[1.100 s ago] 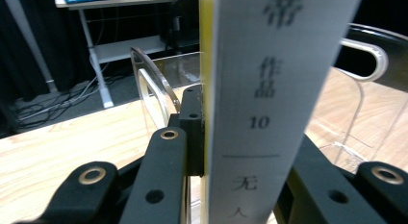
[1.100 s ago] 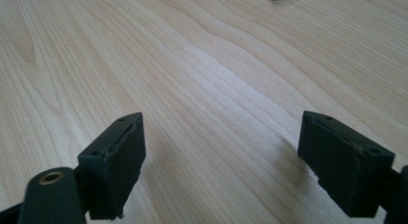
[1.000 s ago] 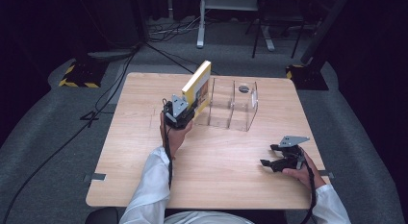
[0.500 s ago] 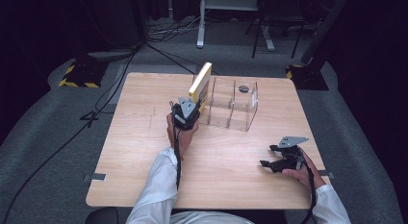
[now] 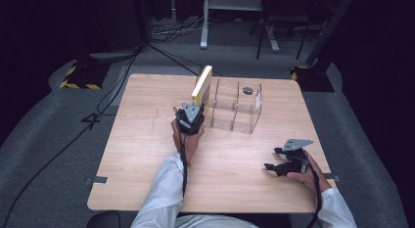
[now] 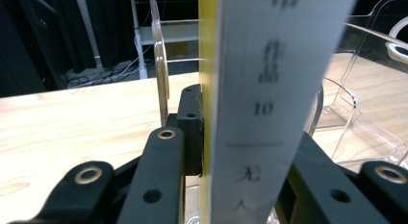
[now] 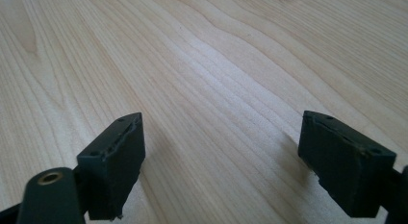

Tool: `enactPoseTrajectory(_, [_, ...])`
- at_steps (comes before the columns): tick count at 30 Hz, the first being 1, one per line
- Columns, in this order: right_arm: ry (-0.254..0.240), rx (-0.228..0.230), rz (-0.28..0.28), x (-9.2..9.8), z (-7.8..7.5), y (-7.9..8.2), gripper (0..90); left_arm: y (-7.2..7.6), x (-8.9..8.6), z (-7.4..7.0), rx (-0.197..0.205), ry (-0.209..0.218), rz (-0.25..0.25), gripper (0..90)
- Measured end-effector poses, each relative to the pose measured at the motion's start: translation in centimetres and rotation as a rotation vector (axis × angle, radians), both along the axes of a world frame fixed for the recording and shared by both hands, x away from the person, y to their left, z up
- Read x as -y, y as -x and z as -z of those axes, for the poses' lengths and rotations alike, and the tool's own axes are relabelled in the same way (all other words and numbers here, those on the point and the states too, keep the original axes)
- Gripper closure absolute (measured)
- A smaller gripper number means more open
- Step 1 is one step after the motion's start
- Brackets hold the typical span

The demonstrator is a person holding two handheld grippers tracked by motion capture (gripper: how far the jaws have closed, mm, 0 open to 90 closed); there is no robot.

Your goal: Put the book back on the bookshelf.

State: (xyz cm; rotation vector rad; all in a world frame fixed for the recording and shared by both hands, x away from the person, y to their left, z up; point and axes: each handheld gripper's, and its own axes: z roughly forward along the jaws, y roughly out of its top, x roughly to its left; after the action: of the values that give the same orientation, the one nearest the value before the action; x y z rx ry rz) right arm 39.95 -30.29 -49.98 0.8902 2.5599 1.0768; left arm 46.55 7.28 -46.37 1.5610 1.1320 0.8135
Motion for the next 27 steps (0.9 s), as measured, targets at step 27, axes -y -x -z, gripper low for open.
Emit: enactPoseTrajectory(27, [-0.01, 0.002, 0.016, 0.0, 0.1, 0.0, 15.4, 2.3, -0.4, 1.3, -0.046, -0.106, 0.027, 75.8])
